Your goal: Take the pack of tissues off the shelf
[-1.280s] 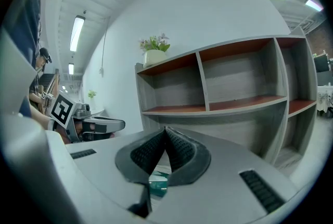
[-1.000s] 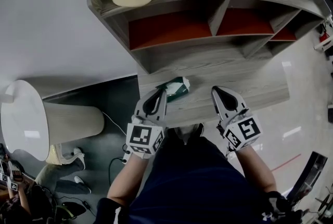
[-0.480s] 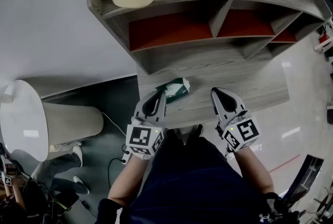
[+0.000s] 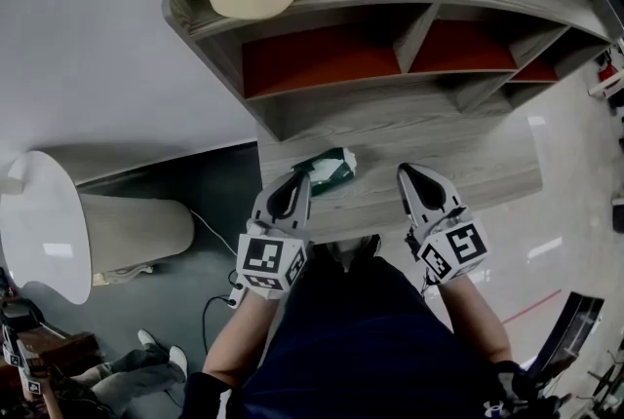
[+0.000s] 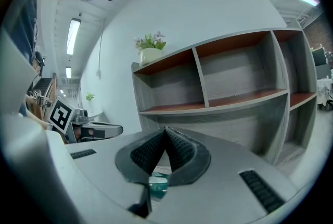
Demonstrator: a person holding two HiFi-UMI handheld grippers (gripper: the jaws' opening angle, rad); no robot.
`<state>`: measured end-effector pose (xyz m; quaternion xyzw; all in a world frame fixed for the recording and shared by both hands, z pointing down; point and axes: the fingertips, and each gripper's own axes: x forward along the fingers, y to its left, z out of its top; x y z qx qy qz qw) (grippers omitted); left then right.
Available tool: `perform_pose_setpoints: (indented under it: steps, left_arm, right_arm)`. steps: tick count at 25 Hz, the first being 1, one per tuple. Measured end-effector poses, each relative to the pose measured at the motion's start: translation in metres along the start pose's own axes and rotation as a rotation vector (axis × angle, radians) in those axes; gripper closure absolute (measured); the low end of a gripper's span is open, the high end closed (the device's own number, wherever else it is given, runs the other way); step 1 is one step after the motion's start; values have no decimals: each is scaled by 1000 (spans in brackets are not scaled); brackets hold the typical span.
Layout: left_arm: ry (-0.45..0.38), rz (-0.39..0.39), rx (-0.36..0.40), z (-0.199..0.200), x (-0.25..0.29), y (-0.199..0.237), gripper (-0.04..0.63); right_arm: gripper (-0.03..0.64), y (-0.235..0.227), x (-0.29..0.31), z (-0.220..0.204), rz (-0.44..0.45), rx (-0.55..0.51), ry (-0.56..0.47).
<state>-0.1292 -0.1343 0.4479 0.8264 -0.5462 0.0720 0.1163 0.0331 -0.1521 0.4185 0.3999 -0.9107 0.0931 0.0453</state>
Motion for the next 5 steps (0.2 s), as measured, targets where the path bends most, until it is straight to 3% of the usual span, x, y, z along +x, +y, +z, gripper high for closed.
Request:
perform_pose_setpoints:
  steps: [5]
  left_arm:
    - [3, -7, -3, -1, 5, 0, 566]
  right_arm:
    - [612, -1, 4, -1, 2, -1, 5]
